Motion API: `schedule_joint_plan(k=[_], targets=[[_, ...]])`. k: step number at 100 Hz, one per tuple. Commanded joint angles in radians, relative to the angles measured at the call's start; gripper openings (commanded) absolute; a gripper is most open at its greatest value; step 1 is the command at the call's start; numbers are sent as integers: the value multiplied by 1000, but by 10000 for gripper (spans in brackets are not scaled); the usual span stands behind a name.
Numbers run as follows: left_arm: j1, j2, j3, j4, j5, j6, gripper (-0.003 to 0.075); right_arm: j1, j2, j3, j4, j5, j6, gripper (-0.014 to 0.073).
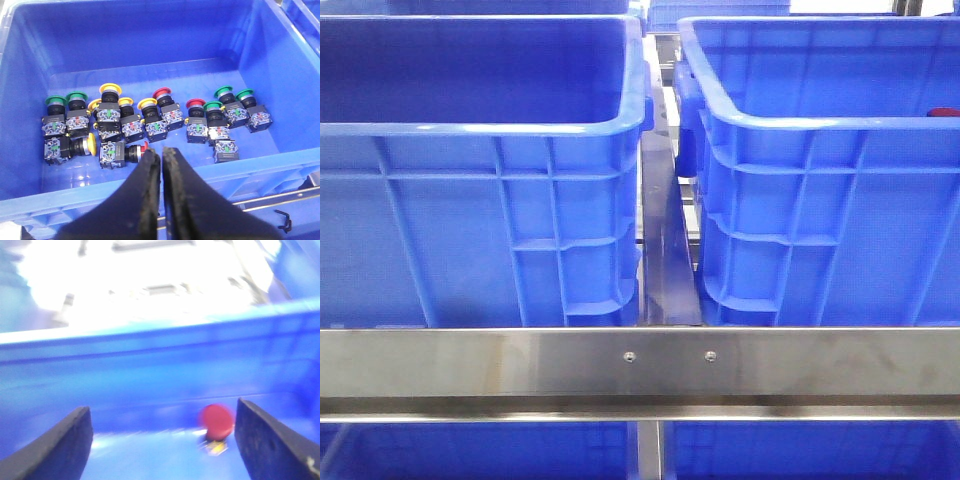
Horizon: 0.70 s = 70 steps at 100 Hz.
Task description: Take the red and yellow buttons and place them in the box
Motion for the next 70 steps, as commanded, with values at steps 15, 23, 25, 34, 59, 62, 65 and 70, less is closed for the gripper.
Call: schedule_joint_plan(k=[15, 23, 25, 34, 59, 62, 65, 70], targets=[[0, 1, -25, -8, -72, -7, -19, -5, -238, 108, -11, 62, -9, 602], [0, 1, -25, -8, -72, -7, -19, -5, -293, 153, -11, 65, -9, 602], [0, 1, -25, -8, -72, -7, -19, -5, -310, 164, -11, 65, -9, 602], [0, 1, -25, -8, -72, -7, -19, -5, -373, 209, -11, 65, -9, 602], [0, 1, -23, -8, -70, -7, -19, -5, -514, 304, -11, 104, -9, 556], [0, 1, -23, -8, -70, -7, -19, -5, -526, 314, -11, 104, -9, 528], [0, 3, -23, -8, -70, -7, -19, -5, -538, 323, -11, 103, -9, 500], [0, 3, -23, -8, -72, -7, -19, -5, -555, 335, -11, 100, -9, 442]])
